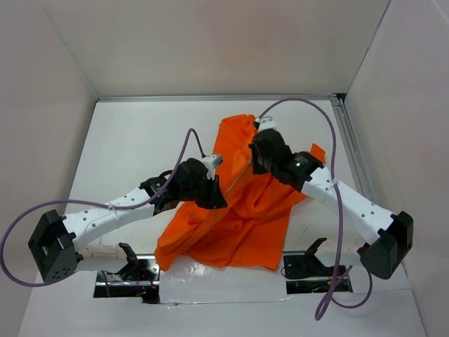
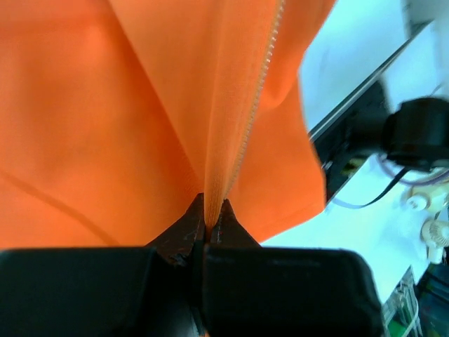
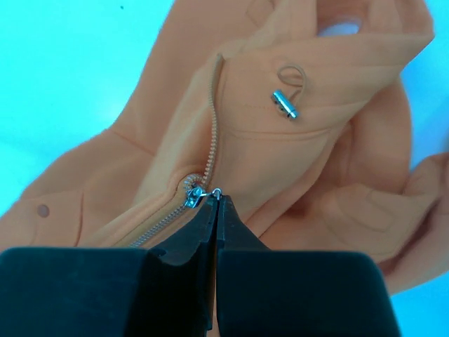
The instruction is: Zip up the jacket
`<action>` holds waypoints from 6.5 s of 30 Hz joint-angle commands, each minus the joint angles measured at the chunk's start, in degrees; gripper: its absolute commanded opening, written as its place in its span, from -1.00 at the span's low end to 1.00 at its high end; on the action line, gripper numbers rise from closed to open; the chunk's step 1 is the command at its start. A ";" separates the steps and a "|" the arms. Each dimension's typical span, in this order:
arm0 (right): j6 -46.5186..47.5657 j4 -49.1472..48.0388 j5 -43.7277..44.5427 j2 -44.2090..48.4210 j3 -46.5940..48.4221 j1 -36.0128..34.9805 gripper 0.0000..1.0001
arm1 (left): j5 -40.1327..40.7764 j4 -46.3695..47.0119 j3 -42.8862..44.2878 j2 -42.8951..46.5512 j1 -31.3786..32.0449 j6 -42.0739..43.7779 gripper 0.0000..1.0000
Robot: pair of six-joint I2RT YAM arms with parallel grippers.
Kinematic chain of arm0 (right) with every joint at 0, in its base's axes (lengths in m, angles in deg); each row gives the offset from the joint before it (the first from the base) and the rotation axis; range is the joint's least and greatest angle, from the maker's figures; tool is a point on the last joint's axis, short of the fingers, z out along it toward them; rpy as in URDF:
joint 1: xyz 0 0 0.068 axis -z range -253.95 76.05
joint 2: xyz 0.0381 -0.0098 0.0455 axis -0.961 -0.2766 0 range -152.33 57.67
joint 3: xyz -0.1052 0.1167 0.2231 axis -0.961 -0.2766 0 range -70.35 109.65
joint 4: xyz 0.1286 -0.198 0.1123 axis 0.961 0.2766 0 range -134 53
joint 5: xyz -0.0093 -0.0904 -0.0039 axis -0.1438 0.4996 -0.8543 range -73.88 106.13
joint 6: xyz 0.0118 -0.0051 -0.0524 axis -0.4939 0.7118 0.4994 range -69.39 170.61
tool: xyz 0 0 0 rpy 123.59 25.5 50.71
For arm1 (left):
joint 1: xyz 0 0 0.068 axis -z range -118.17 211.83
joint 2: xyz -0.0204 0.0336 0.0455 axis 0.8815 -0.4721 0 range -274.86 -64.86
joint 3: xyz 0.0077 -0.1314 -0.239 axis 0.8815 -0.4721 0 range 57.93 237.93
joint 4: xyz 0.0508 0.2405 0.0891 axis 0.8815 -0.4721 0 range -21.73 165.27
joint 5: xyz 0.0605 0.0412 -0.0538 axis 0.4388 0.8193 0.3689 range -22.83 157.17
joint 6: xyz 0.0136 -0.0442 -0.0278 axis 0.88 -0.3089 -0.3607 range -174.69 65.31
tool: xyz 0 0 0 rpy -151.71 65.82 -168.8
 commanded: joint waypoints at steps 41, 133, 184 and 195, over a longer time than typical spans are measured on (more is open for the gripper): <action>4.44 -15.54 -9.53 4.37 -19.40 -11.13 -1.00 | -17.51 -8.65 -4.30 4.31 -12.95 2.46 0.99; -16.12 -29.24 -24.81 13.86 -40.23 -8.77 -1.00 | -23.16 -5.39 22.09 -37.08 -19.83 9.24 0.43; -15.69 -20.19 -14.69 4.29 -16.68 -9.03 -1.00 | -1.29 -13.90 12.42 0.60 -17.90 4.41 0.99; -15.42 -16.68 -14.79 2.89 -9.30 -8.60 -1.00 | 0.04 -11.89 8.28 0.29 -3.33 6.95 0.73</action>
